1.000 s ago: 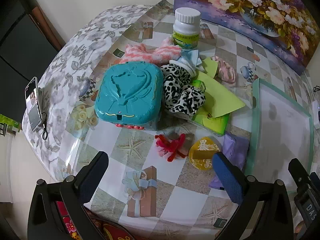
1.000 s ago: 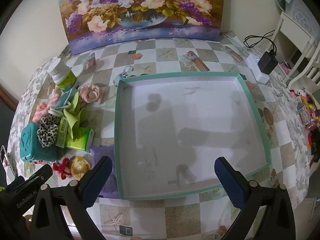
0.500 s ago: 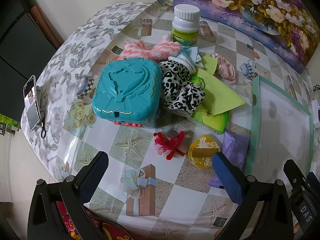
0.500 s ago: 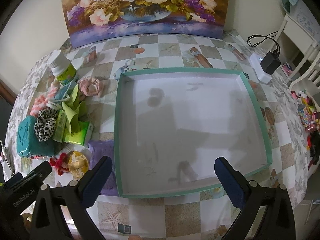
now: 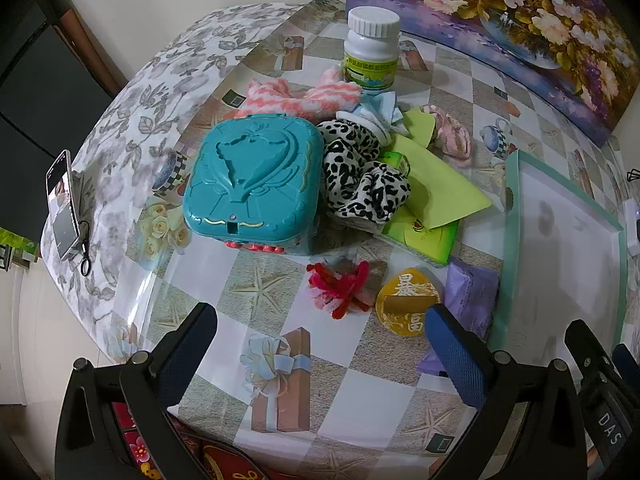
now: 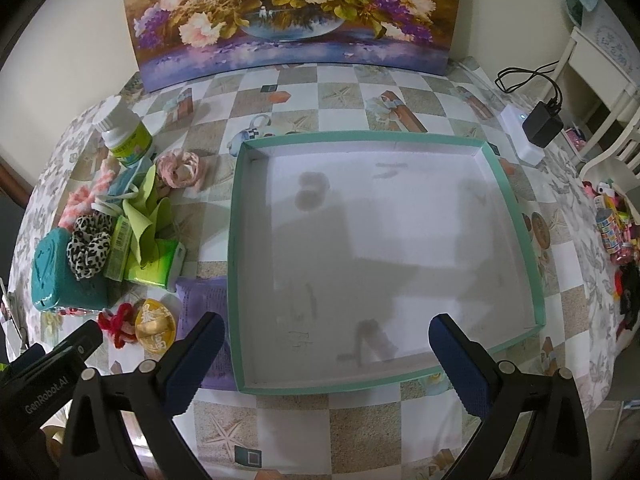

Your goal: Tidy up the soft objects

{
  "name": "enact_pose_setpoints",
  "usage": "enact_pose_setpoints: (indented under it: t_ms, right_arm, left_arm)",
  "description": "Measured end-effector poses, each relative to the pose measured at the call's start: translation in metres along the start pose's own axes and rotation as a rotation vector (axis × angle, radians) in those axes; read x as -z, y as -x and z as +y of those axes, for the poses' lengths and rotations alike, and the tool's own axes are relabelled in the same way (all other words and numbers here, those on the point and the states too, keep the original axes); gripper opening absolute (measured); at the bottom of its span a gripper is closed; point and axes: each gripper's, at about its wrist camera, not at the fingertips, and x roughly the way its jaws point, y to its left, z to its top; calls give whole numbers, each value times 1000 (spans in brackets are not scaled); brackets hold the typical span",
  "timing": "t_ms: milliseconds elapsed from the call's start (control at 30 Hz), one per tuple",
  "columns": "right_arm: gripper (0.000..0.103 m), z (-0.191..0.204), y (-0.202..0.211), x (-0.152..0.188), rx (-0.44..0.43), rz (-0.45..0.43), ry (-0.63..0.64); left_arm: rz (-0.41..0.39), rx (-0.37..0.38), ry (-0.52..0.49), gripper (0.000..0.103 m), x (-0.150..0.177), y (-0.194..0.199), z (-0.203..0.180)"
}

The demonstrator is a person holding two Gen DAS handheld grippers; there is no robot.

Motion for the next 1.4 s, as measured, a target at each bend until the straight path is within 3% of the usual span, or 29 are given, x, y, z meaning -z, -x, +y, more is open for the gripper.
enact_pose_setpoints:
  t_ms: [367, 467, 600, 767, 867, 967, 1233, 1400]
  right_arm:
    - [103, 2, -2, 1, 4, 3, 6]
    - [103, 3, -3, 1, 1, 6, 13]
    - [103, 12, -3, 1, -92, 9, 38]
    - [103, 50, -6, 7, -194, 5, 162]
    - [103, 73, -15, 13, -192, 15, 243]
    - [103, 85, -24, 17, -188, 27, 294]
    - [86, 91, -40, 19, -256, 74, 300]
    - [76, 93, -42, 19, -282, 81, 302]
  left_arm:
    - [4, 7, 5, 103, 0, -1, -2]
    - [14, 42, 27, 103, -4, -2, 5]
    - [2, 61, 122, 103, -10, -6, 30]
    - [31, 92, 217, 103, -15, -22, 55]
    - [47, 76, 222, 103, -16, -32, 58]
    - [89, 107, 210, 103, -17, -44, 54]
    - [152, 169, 170, 102, -19, -64, 30]
    - [160, 189, 185, 89, -25, -73, 29]
